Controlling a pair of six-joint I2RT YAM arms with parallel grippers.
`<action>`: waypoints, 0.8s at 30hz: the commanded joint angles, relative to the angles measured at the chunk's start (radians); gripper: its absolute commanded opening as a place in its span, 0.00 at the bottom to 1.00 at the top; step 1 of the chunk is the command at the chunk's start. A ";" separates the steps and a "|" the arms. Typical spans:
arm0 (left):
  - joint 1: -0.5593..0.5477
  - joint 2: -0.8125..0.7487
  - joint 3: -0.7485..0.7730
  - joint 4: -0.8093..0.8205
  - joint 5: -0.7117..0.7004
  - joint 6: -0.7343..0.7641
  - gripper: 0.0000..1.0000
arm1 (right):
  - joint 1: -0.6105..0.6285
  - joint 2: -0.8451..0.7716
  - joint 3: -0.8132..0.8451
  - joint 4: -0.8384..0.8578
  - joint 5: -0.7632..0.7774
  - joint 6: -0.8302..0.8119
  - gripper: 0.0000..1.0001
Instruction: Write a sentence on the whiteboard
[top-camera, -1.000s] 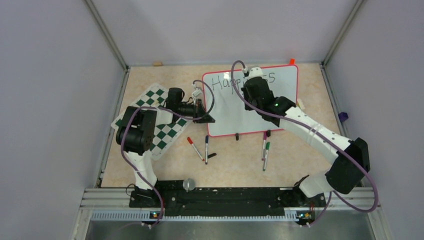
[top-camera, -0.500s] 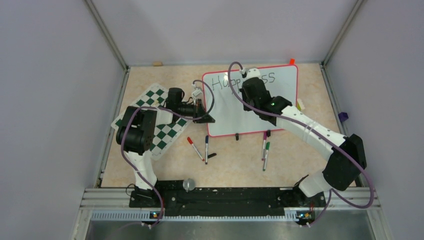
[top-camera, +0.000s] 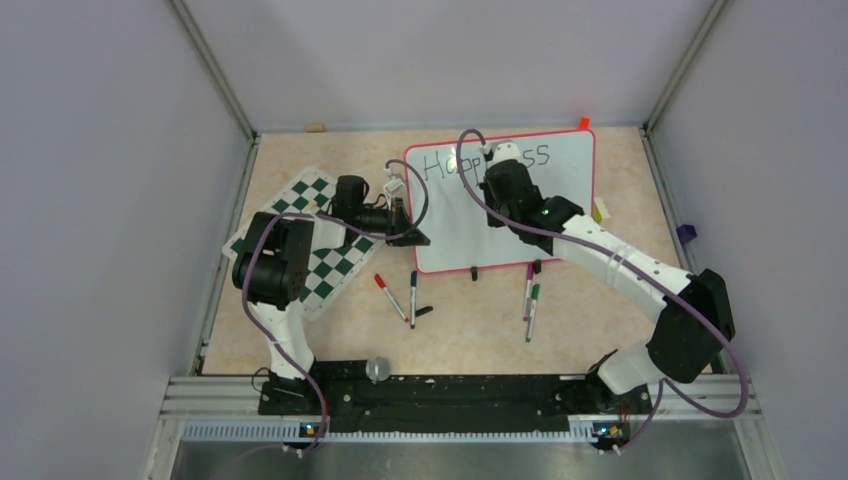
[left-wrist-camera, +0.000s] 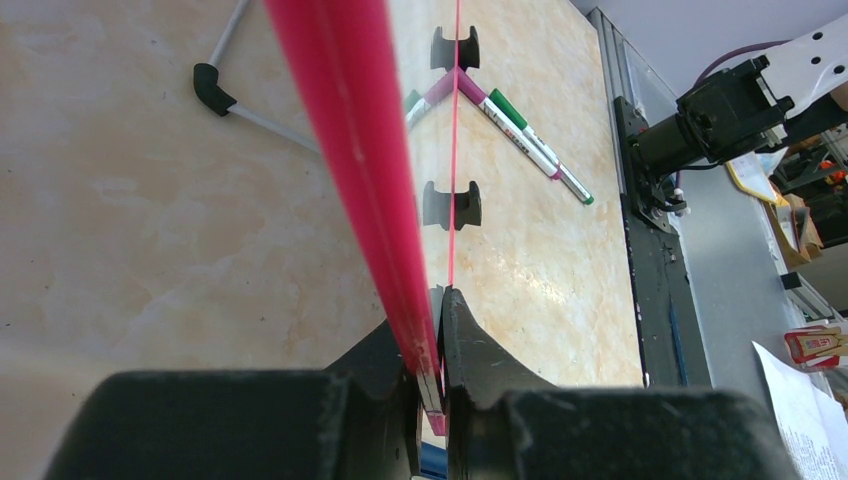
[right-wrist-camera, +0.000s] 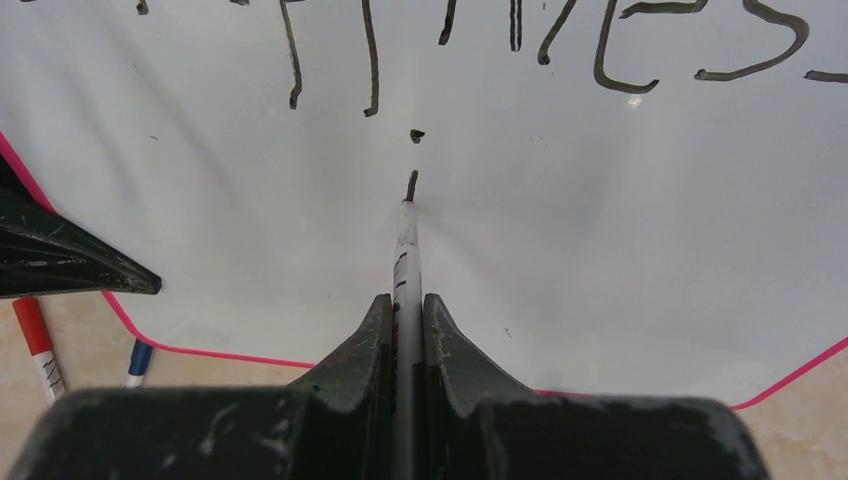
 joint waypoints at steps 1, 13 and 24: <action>-0.016 0.035 -0.041 -0.061 -0.008 0.070 0.00 | -0.009 -0.027 0.000 0.014 0.000 0.009 0.00; -0.015 0.037 -0.041 -0.055 -0.006 0.062 0.00 | -0.024 -0.082 0.062 -0.002 -0.020 0.001 0.00; -0.015 0.038 -0.043 -0.052 -0.005 0.059 0.00 | -0.044 -0.042 0.086 -0.002 0.028 -0.018 0.00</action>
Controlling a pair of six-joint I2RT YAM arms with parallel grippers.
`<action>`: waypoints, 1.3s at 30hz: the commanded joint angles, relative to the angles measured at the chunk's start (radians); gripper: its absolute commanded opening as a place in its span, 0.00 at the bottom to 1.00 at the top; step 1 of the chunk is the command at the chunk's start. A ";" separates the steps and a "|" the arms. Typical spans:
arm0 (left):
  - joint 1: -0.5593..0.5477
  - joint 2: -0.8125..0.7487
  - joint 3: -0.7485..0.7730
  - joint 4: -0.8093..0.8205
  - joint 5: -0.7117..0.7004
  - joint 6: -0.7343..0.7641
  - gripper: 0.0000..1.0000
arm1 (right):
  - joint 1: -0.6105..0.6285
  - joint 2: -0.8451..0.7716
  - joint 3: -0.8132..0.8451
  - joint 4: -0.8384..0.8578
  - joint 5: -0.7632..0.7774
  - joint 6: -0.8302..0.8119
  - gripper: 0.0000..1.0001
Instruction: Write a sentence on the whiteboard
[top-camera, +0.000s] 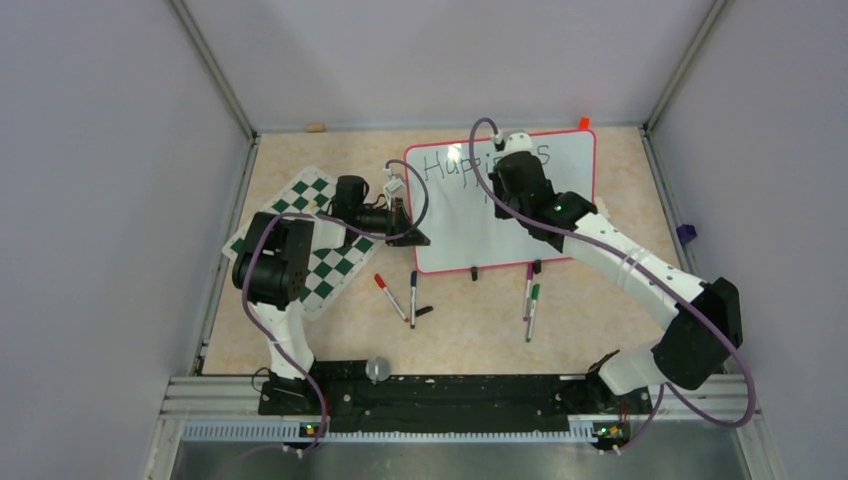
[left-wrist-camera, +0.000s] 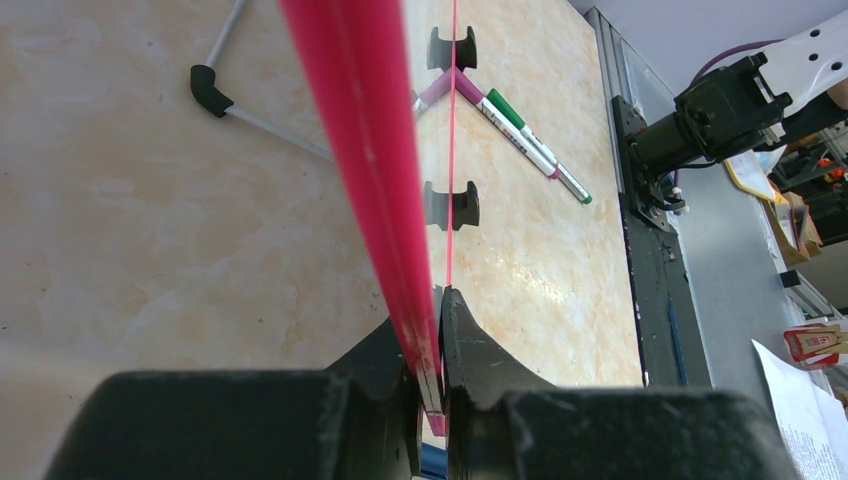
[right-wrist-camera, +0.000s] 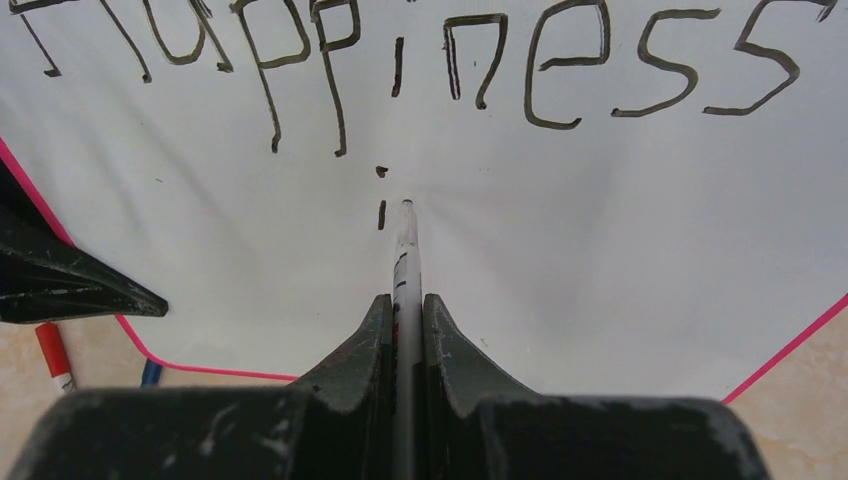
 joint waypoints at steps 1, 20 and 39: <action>-0.014 0.038 -0.041 -0.056 -0.011 0.059 0.00 | -0.012 0.005 0.058 0.017 0.040 -0.017 0.00; -0.015 0.035 -0.042 -0.052 -0.008 0.058 0.00 | -0.024 -0.001 -0.062 0.029 0.007 0.022 0.00; -0.015 0.037 -0.044 -0.044 -0.008 0.053 0.00 | -0.046 0.041 0.064 0.029 0.013 -0.006 0.00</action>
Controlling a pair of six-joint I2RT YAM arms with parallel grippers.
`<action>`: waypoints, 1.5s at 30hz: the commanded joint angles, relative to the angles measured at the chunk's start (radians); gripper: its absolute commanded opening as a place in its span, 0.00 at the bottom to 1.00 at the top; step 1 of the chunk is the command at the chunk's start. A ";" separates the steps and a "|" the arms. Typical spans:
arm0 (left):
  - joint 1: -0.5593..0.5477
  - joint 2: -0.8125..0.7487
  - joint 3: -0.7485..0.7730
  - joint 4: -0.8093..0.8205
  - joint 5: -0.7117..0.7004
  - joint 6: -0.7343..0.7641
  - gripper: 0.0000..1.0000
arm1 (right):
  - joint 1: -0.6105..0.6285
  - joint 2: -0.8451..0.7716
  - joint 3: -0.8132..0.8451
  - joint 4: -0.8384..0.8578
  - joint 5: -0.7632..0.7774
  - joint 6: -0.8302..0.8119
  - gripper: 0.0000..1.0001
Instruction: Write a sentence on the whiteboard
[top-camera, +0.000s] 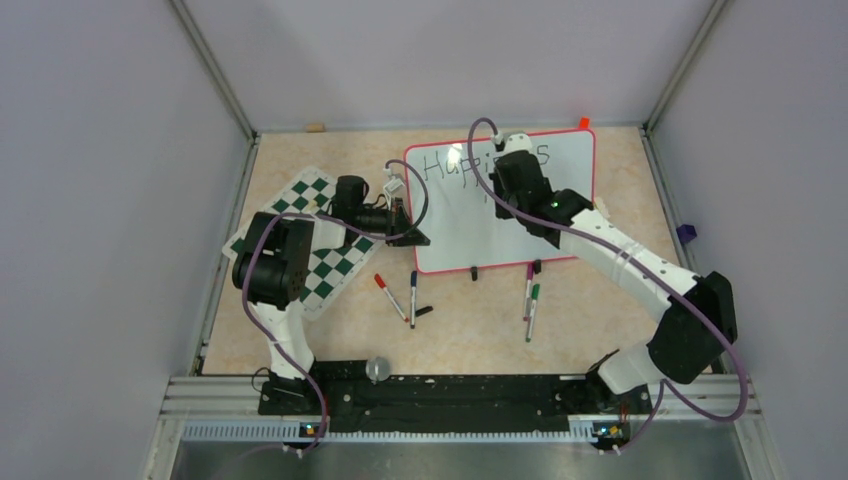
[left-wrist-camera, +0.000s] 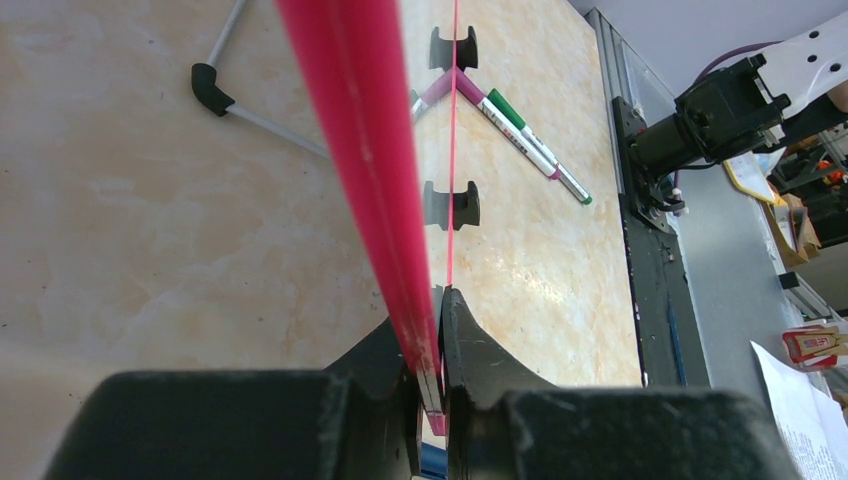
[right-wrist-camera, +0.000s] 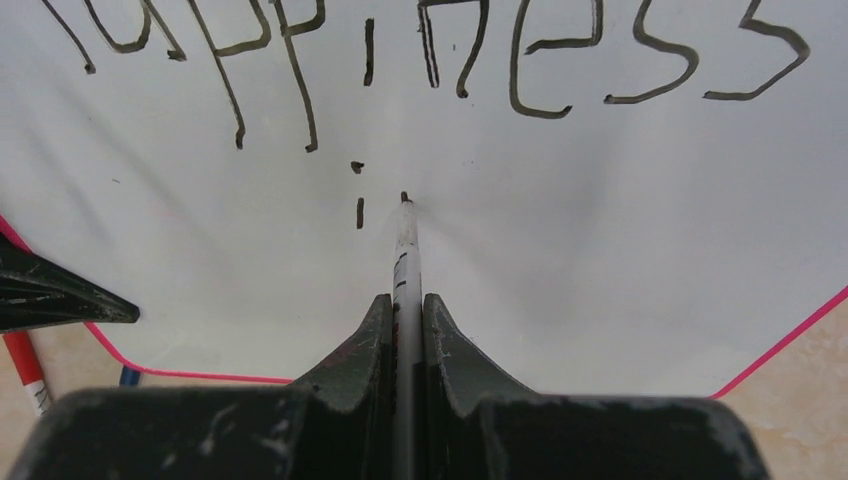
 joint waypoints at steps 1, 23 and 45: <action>-0.015 0.036 -0.042 -0.050 -0.005 0.060 0.00 | -0.033 0.011 0.074 0.042 0.001 -0.012 0.00; -0.015 0.039 -0.043 -0.043 -0.004 0.055 0.00 | -0.077 -0.025 -0.016 -0.008 -0.056 -0.004 0.00; -0.015 0.035 -0.052 -0.008 0.004 0.026 0.00 | 0.036 -0.264 -0.056 0.023 -0.004 0.010 0.00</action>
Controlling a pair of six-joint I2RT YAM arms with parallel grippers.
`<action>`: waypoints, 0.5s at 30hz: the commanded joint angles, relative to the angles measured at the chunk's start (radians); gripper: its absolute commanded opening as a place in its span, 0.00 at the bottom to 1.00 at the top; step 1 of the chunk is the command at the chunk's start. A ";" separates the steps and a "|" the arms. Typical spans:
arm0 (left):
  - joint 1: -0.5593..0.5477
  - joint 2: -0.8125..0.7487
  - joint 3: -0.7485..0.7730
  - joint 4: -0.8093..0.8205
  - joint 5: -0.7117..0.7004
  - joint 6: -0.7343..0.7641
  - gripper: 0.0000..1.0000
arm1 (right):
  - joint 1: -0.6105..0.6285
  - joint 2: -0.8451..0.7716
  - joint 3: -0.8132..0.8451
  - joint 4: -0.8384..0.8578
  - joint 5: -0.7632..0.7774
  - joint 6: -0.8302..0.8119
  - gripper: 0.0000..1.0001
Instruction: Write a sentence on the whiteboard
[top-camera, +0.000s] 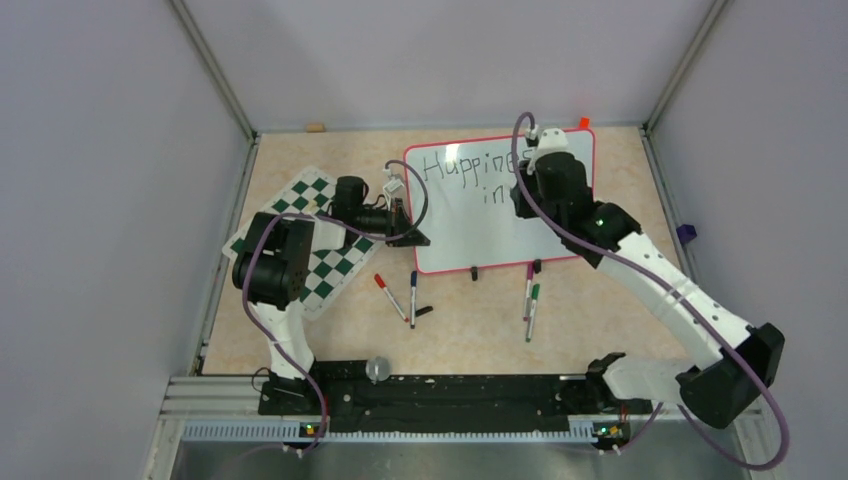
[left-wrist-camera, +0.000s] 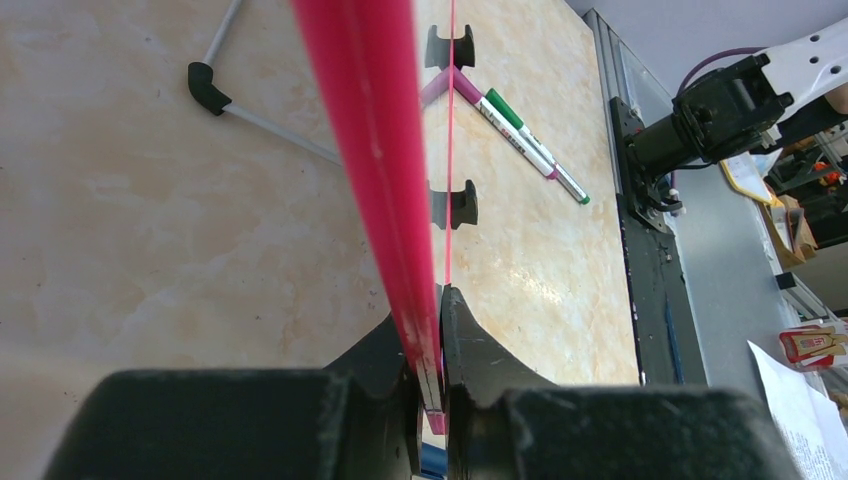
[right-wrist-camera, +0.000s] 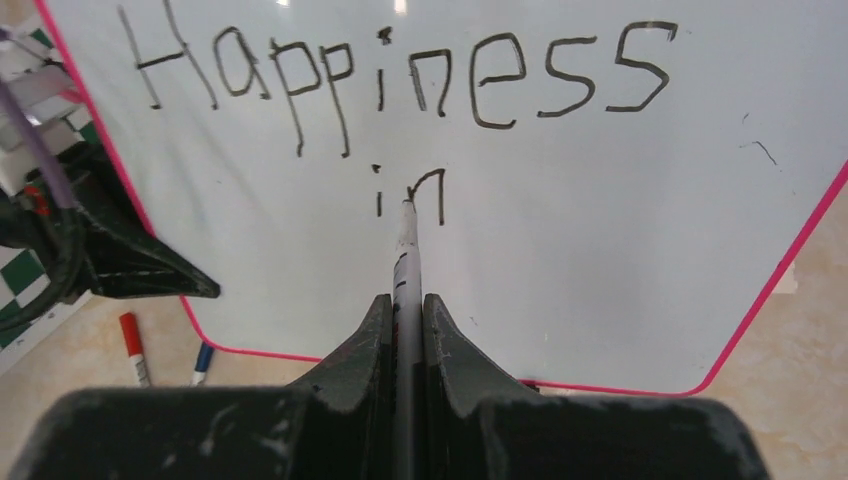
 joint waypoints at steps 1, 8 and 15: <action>-0.014 0.035 -0.039 -0.039 0.002 0.045 0.00 | 0.104 -0.059 -0.031 0.043 0.111 0.011 0.00; -0.015 0.035 -0.043 -0.028 0.004 0.038 0.00 | 0.312 -0.036 -0.121 0.139 0.262 0.080 0.00; -0.015 0.049 -0.040 -0.021 -0.001 0.037 0.00 | 0.375 0.024 -0.067 0.128 0.246 0.117 0.00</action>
